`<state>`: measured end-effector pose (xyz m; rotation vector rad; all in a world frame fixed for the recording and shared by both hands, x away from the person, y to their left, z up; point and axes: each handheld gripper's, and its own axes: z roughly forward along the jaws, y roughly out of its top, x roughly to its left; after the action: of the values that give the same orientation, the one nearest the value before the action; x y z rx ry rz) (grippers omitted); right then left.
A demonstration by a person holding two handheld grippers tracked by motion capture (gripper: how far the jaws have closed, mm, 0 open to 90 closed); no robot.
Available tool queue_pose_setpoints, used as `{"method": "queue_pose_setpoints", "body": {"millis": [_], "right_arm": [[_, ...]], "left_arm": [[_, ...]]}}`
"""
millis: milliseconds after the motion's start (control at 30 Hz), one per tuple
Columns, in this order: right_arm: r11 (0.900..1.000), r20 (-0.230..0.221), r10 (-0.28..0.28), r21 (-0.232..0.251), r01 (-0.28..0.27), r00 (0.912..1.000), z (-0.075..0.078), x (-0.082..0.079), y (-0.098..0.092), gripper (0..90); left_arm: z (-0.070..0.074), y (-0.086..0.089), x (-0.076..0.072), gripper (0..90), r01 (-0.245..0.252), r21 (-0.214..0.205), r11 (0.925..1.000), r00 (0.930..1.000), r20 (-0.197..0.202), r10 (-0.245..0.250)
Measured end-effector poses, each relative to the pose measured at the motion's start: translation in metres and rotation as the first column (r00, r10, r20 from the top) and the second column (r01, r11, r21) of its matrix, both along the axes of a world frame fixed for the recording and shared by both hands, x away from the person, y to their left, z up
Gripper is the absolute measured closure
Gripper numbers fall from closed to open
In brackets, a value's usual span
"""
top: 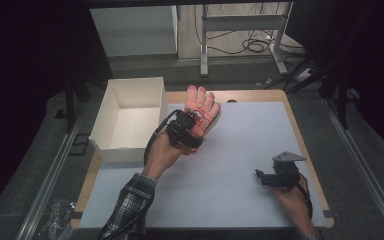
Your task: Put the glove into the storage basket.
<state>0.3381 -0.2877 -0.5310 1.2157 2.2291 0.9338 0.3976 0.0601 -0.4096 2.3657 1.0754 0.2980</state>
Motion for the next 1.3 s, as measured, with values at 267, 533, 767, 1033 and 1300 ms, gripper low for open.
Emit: {"method": "queue_pose_setpoints", "body": {"millis": [267, 533, 767, 1033, 1300], "right_arm": [[1.0, 0.001, 0.001, -0.001, -0.001, 1.0, 0.0, 0.0, 0.0, 17.2], [1.0, 0.001, 0.002, -0.002, -0.002, 1.0, 0.0, 0.0, 0.0, 17.2], [1.0, 0.002, 0.003, -0.002, -0.003, 1.0, 0.0, 0.0, 0.0, 17.2], [1.0, 0.001, 0.002, -0.002, -0.002, 1.0, 0.0, 0.0, 0.0, 17.2], [1.0, 0.001, 0.001, -0.001, -0.001, 1.0, 0.0, 0.0, 0.0, 17.2]], "left_arm": [[0.026, 0.014, 0.015, 36.5, -0.041, -0.01, 0.9991, 0.9991, 0.005, 0.042], [0.047, 0.034, 0.029, 36.4, -0.103, 0.009, 0.9946, 0.9944, 0.023, 0.103], [0.055, 0.052, 0.039, 36.3, -0.167, 0.009, 0.986, 0.9857, 0.028, 0.166], [0.061, 0.082, 0.046, 36.1, -0.248, 0.009, 0.9687, 0.968, 0.041, 0.248], [0.059, 0.113, 0.048, 35.7, -0.332, 0.012, 0.943, 0.9424, 0.043, 0.332]]}}
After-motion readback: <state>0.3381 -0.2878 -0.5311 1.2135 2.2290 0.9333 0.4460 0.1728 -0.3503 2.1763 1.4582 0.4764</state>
